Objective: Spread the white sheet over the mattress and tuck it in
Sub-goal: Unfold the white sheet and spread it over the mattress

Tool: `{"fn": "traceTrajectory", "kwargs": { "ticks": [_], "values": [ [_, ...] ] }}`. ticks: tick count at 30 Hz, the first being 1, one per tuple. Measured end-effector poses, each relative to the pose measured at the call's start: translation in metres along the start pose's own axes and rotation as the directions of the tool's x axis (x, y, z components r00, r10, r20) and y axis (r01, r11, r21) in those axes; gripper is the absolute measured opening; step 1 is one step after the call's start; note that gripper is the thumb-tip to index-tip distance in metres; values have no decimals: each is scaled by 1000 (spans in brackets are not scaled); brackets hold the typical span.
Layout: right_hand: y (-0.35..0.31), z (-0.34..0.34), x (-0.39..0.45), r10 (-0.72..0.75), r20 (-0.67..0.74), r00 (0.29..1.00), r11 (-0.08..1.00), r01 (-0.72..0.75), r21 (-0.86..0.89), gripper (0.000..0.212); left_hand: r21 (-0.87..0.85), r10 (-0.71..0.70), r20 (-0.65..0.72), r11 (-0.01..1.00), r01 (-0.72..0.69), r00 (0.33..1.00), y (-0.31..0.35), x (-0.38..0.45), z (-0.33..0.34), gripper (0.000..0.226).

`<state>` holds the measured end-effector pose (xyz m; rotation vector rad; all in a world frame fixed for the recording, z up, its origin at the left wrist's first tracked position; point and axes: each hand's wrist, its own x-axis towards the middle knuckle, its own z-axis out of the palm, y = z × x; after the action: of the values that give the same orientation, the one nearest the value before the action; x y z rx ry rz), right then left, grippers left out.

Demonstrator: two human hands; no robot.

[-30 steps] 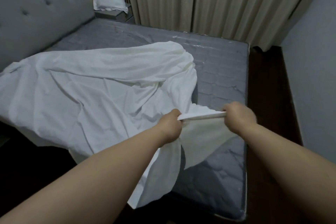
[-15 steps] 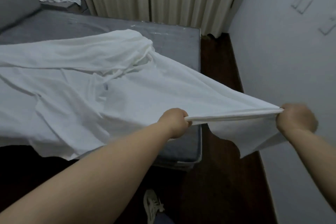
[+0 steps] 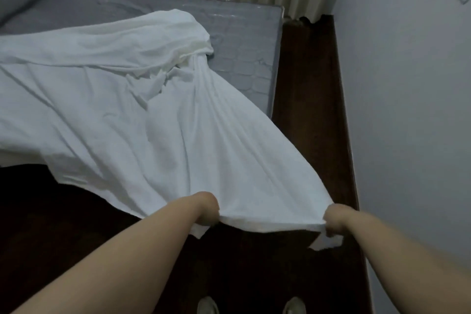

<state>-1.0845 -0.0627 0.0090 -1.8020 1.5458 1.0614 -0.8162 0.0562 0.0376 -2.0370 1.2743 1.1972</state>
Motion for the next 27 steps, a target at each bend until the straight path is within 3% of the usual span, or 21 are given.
{"fn": "traceTrajectory", "kwargs": {
  "ticks": [3,8,12,19,27],
  "values": [
    [13,-18,1,-161,54,985,980,153,130,35,35,-116,13,993,116,993,20,-1,-7,39],
    [51,-89,0,-273,-158,949,928,303,216,27,6,-140,-218,990,144,966,70,0,-45,35],
    [68,-149,2,-318,-271,909,896,381,228,25,-94,-155,-307,987,132,939,107,1,-76,36],
    [23,-212,39,-436,-327,838,848,505,163,22,-181,-149,-348,979,90,926,122,22,-126,38],
    [-26,-308,86,-469,-312,826,857,511,67,19,-248,-159,-304,965,84,939,112,95,-222,30]
  ]
}}
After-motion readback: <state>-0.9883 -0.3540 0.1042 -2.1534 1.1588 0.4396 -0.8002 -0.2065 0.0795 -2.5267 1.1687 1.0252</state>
